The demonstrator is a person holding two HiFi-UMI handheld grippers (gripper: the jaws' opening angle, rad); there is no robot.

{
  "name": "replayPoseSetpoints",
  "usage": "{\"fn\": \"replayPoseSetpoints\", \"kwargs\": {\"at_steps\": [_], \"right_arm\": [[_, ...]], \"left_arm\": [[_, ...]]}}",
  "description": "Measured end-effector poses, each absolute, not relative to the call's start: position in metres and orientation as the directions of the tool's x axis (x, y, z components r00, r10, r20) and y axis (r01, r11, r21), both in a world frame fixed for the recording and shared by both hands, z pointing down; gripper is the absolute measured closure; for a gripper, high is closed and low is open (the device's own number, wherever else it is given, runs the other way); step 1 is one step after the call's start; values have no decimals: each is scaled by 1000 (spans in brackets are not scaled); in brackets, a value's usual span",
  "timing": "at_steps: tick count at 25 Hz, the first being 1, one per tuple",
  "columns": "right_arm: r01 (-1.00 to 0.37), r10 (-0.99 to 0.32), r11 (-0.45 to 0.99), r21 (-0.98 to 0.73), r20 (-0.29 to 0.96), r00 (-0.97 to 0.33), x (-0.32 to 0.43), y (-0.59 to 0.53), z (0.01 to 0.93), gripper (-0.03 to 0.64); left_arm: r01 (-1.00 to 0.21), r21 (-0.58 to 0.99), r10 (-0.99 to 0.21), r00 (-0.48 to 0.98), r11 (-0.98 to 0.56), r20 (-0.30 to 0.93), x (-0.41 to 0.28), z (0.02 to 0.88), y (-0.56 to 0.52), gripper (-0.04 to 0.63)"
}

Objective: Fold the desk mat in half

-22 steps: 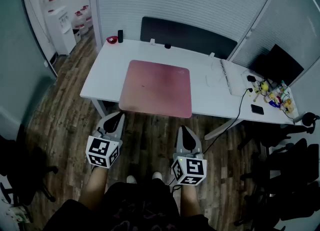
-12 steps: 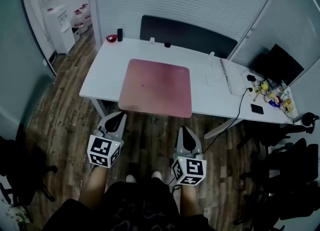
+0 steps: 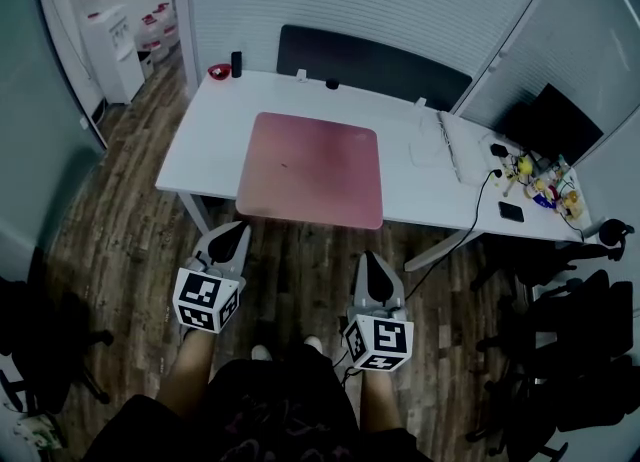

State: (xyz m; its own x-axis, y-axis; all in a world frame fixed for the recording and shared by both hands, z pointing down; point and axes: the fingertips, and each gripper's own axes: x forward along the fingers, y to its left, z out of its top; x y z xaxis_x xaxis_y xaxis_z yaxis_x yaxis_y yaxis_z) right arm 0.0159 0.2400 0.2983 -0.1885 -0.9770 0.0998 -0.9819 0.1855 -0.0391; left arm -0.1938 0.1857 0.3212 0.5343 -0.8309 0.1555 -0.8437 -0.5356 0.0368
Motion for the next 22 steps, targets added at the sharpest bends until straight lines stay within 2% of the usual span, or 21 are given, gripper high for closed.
{"fn": "replayPoseSetpoints", "kwargs": {"at_steps": [22], "right_arm": [[-985, -982, 167, -32, 87, -169, 29, 221, 301, 612]], "left_arm": [[-834, 24, -826, 549, -551, 127, -184, 317, 157, 595]]}}
